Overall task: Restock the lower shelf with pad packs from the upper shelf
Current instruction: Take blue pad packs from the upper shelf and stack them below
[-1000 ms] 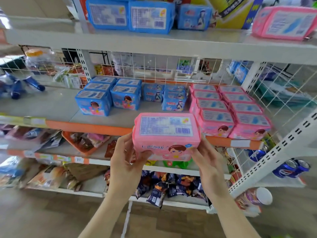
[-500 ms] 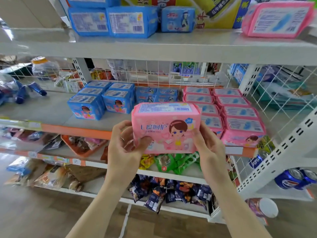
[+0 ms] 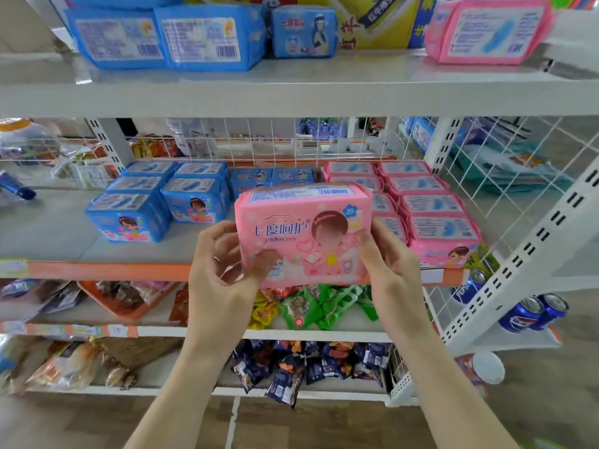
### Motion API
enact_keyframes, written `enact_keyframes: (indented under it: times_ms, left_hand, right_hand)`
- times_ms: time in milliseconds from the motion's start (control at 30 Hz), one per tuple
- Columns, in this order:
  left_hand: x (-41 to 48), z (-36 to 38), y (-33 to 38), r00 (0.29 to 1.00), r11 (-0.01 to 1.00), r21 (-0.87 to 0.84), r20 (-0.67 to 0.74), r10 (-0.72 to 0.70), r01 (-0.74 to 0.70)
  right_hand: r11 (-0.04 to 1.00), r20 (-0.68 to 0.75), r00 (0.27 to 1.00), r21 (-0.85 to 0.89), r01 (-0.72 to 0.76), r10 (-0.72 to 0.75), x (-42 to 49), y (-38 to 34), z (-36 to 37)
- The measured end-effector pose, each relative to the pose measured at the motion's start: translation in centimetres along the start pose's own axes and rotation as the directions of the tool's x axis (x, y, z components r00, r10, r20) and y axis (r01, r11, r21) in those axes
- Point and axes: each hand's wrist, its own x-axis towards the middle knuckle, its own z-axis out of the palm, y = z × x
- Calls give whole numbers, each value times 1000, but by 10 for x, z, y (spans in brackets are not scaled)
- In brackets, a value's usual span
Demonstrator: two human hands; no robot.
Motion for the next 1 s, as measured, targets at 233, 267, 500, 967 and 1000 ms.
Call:
enact_keyframes:
  times_ms: [233,267,500,967,1000]
  left_hand:
    - [11,-24,-5,999,1000,-17,35,10,-9]
    - [12,-27,-7,999,1000,-27,38,5,-4]
    - [18,-52,-16,998,998,-61,56,-8,12]
    - [20,-116,-42,998,995,-80,-3,-61,60]
    - [21,-121,-43,998,995,-81,-6,-67,66]
  right_hand:
    - [998,-75,997,-55,-14,10,-5,-1,29]
    - [998,-76,997,-53,-17,12,-6,-1,32]
    - [996,-96,994,-70,-53,47,-8,0,56]
    - [991,-41,995,-84,-99,96,-24,14,122]
    - [991,-35,994,-83,-102,99,-24,14,127]
